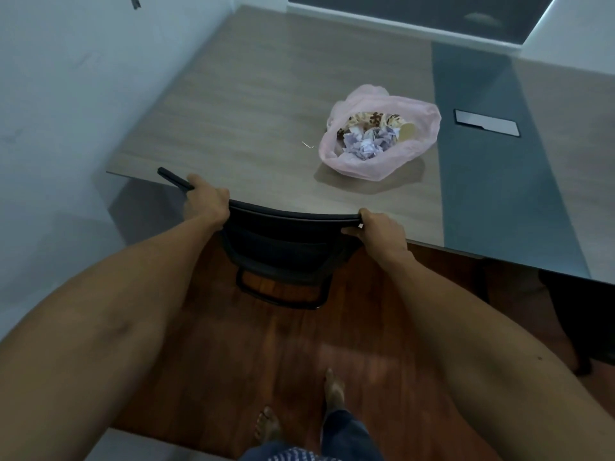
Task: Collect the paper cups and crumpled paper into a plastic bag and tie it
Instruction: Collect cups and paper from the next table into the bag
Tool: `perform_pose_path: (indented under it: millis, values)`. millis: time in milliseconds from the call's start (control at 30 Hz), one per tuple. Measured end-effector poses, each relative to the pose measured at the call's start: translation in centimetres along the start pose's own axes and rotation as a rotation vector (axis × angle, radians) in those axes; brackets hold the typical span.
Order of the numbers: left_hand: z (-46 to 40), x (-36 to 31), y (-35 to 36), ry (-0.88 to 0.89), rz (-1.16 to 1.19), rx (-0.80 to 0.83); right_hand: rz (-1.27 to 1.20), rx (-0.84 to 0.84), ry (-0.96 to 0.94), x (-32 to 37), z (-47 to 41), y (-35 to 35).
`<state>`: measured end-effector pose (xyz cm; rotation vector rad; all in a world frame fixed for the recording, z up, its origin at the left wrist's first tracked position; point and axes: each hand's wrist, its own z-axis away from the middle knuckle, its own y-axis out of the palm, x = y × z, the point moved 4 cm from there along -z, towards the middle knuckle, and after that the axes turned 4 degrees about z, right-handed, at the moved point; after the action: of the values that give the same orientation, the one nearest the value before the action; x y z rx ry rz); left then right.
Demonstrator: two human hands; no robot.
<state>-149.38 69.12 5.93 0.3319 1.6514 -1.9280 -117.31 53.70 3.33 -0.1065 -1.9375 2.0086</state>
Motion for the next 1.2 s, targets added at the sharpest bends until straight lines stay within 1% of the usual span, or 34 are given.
perform_pose_path:
  millis: [100,167,333,567,700,833,933,1033,1133,1200]
  values:
    - [0.1,-1.0,-1.2,0.110,-0.214,0.040,0.077,0.054,0.009,0.2,0.3,-0.6]
    - [0.9,-2.6,-1.7,0.208,-0.290,0.037,0.124,0.099,0.045,-0.2,0.2,-1.4]
    - [2.6,-7.3,-1.7,0.386,-0.248,0.024,0.192,0.070,0.167,-2.0,-0.6,-5.1]
    - [3.2,-13.7,1.0,0.503,-0.192,0.043,0.150,-0.028,0.225,-4.8,-3.4,-8.4]
    - [2.0,-18.0,3.9,0.542,-0.150,0.057,0.140,-0.063,0.238,-7.5,-6.6,-9.6]
    - [-0.7,-22.4,8.0,0.553,-0.114,0.084,0.143,-0.083,0.248,-11.3,-11.6,-10.6]
    - [-3.0,-24.7,12.1,0.555,-0.080,0.132,0.030,-0.116,0.271,-14.6,-16.2,-10.3]
    - [-4.8,-25.7,16.1,0.500,-0.079,0.185,-0.141,-0.161,0.272,-17.9,-20.8,-9.2]
    - [-6.6,-26.1,19.5,0.423,-0.066,0.199,-0.239,-0.185,0.273,-20.3,-24.8,-8.2]
    - [-7.2,-26.2,21.2,0.365,-0.037,0.201,-0.275,-0.163,0.282,-21.3,-27.0,-7.5]
